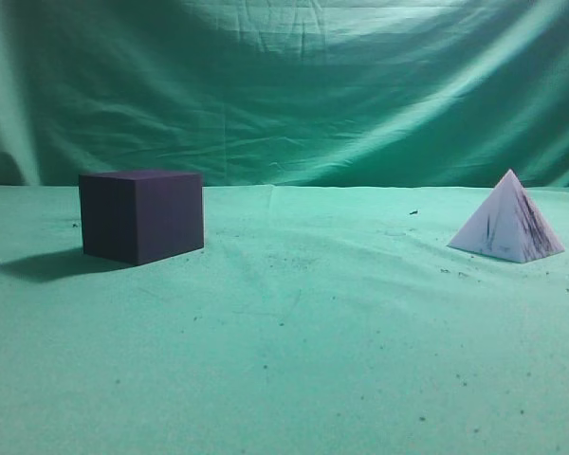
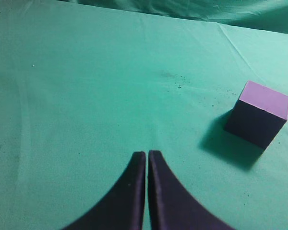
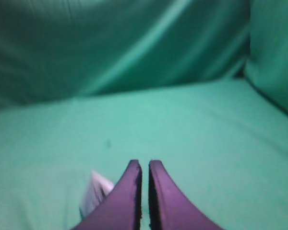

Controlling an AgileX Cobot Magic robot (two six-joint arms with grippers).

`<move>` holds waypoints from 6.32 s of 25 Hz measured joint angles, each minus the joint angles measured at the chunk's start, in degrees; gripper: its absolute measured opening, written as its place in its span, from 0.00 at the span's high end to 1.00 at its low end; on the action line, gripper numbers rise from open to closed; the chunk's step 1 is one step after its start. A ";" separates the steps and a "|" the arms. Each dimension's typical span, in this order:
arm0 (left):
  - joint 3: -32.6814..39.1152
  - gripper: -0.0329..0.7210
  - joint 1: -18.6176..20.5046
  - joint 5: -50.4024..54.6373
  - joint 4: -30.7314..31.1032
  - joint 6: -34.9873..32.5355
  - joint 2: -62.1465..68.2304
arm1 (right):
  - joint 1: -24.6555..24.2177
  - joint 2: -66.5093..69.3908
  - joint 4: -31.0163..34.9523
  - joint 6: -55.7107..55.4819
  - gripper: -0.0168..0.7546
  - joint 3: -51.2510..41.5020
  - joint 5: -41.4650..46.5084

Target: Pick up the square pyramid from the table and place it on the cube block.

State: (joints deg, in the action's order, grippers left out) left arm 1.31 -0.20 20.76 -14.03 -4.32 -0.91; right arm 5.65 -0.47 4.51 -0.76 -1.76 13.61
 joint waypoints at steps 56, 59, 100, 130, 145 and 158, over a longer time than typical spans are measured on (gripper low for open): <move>0.00 0.96 0.00 0.00 0.00 0.00 0.00 | 16.49 105.52 -2.68 8.42 0.14 63.28 23.73; 0.00 0.96 0.00 0.00 0.00 0.00 0.00 | 16.49 106.31 -2.22 8.33 0.31 63.57 23.62; 0.00 0.96 0.00 0.00 0.00 0.00 0.00 | 43.96 125.43 -4.88 8.32 0.50 119.88 57.35; 0.00 0.96 0.00 0.00 0.00 0.00 0.00 | 43.96 117.24 -4.86 8.25 0.36 121.13 57.76; 0.00 0.96 0.00 0.00 0.00 0.00 0.00 | 39.15 85.82 -6.65 2.35 0.98 96.89 56.51; 0.00 0.96 0.00 0.00 0.00 0.00 0.00 | 38.84 58.50 -6.32 0.17 0.98 64.78 44.08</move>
State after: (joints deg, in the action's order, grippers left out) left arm 1.31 -0.20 20.76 -14.03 -4.32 -0.91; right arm 44.49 58.03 -1.81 -0.59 63.02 57.69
